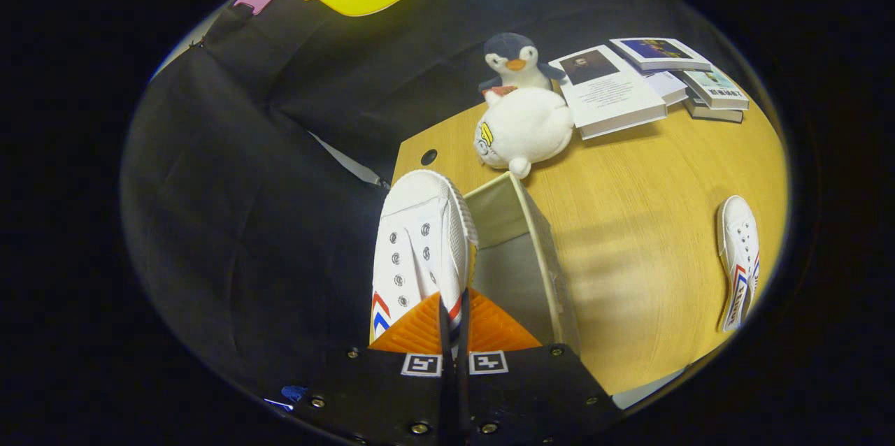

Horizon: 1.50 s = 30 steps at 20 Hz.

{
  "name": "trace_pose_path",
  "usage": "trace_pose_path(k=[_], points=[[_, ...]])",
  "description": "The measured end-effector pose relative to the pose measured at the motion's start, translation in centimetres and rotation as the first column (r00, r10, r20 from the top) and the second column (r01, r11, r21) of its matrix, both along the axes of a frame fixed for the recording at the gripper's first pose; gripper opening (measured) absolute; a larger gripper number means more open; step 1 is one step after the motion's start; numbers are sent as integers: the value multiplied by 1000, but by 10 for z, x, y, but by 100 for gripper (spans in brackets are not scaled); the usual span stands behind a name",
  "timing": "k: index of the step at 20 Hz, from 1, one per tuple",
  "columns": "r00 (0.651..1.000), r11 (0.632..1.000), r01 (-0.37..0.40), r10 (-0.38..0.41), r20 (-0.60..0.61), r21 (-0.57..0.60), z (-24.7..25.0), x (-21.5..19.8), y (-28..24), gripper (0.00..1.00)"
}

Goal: Open the storage box then place both shoes into the box .Put the left shoe in first, then the right shoe, with the right side of both shoes facing outward in a uniform manner.

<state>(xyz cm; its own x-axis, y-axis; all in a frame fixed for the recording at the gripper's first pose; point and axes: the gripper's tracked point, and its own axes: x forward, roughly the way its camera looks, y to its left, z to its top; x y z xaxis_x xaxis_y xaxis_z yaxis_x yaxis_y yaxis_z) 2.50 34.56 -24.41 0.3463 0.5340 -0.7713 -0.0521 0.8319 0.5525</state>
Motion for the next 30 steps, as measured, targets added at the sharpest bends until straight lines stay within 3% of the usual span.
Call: trace_pose_path(k=[6, 14, 20, 21, 22, 23, 26, 30], points=[[998, 996, -66, 65, -28, -66, -31, -16, 30, 0], [993, 990, -79, 68, -98, -116, -68, -28, 46, 0], [987, 977, -140, 124, -104, -160, -88, -35, 49, 1], [984, 979, -160, 147, -105, -127, -87, -38, 54, 6], [982, 981, -167, 157, -101, -100, -86, -37, 59, 20], [982, 982, -173, 166, -90, -77, -81, -38, 63, 28], [979, 974, -203, 198, -51, -101, -65, -39, 53, 100], [970, 966, -238, 242, 26, -104, -36, -35, 39, 98]])
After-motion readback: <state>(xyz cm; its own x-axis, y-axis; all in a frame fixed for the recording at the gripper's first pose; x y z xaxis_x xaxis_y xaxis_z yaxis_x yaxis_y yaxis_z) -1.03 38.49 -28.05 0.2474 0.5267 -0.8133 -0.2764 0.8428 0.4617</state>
